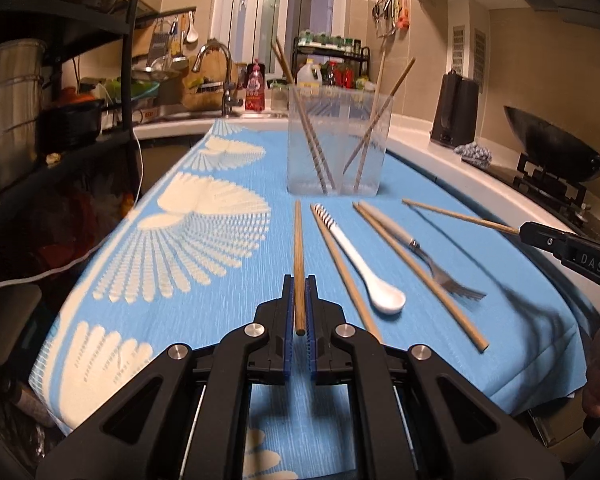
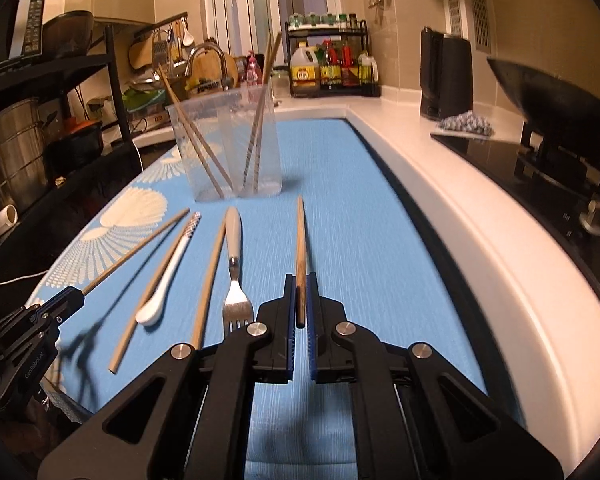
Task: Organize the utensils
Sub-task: 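Hold the chopsticks in both tools and begin lifting them off the cloth, then raise the chopsticks upright with both tools and move them over the container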
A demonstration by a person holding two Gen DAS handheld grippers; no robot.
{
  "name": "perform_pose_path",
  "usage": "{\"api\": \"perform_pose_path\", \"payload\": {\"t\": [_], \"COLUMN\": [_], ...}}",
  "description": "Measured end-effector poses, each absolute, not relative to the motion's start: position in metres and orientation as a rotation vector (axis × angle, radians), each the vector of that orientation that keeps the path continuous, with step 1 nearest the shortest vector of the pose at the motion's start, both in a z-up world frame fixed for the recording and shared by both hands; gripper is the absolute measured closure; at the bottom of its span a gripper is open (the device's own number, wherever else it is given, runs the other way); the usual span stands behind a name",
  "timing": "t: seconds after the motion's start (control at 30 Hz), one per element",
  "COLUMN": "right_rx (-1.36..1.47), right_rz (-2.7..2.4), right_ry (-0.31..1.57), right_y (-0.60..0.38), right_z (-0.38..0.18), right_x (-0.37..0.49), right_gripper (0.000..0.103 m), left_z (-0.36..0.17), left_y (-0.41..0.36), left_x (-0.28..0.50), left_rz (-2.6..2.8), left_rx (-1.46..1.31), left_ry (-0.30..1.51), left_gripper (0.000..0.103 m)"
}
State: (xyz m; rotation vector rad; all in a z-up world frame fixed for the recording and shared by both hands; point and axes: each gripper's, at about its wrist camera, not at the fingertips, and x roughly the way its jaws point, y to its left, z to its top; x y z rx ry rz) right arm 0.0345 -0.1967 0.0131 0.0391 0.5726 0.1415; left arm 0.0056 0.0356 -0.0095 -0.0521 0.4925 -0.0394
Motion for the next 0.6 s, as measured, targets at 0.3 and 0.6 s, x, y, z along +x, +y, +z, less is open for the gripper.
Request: {"api": "perform_pose_path", "payload": {"t": [0.3, 0.6], "right_rx": [0.034, 0.038], "right_rz": [0.163, 0.191], "right_ry": [0.466, 0.419], "right_y": [-0.196, -0.189], "right_z": [0.067, 0.114], "right_x": [0.035, 0.053], "right_gripper": [0.098, 0.098], "left_z": [0.034, 0.08], "left_y": [0.04, 0.043], "left_x": [0.01, 0.026], "left_rz": [-0.047, -0.057], "left_rx": [-0.036, -0.011], "left_ry": [0.397, 0.327], "left_gripper": [0.098, 0.098]}}
